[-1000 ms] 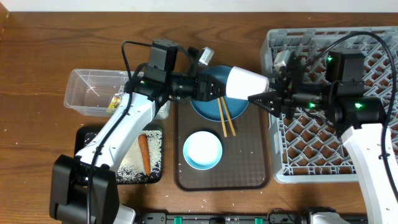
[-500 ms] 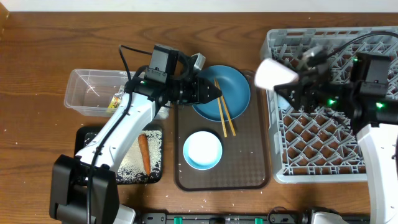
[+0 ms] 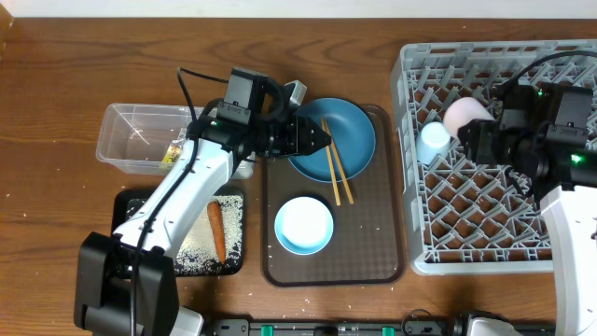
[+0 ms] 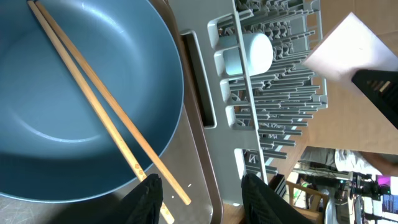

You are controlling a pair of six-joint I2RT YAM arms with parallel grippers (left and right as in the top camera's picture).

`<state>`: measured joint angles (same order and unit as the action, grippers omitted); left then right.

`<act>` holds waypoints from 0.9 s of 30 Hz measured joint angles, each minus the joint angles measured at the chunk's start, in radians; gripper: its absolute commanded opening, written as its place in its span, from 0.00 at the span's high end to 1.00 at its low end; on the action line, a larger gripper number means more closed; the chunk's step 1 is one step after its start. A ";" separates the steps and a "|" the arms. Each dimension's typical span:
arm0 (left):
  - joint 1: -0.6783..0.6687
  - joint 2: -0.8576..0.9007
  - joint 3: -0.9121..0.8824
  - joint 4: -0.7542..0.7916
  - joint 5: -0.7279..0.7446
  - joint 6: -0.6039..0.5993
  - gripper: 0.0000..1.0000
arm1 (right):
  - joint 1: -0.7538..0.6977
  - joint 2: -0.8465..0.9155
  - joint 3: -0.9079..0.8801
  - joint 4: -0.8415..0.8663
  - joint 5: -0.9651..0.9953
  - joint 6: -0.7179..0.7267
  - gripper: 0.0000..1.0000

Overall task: Sort waste into correct bins and load items into the dishwasher rack
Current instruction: 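Carry the pink cup with the right gripper into the dish rack, then release the pink cup upside down beside the light-blue cup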

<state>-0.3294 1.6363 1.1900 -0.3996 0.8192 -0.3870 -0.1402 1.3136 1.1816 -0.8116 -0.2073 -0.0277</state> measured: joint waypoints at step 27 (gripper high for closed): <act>0.000 0.000 0.000 -0.003 0.000 0.000 0.55 | 0.000 0.164 0.000 0.008 0.295 0.097 0.55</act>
<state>-0.3294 1.6363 1.1900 -0.4030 0.8188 -0.3870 -0.1402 1.4773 1.1816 -0.8036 0.0875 0.0689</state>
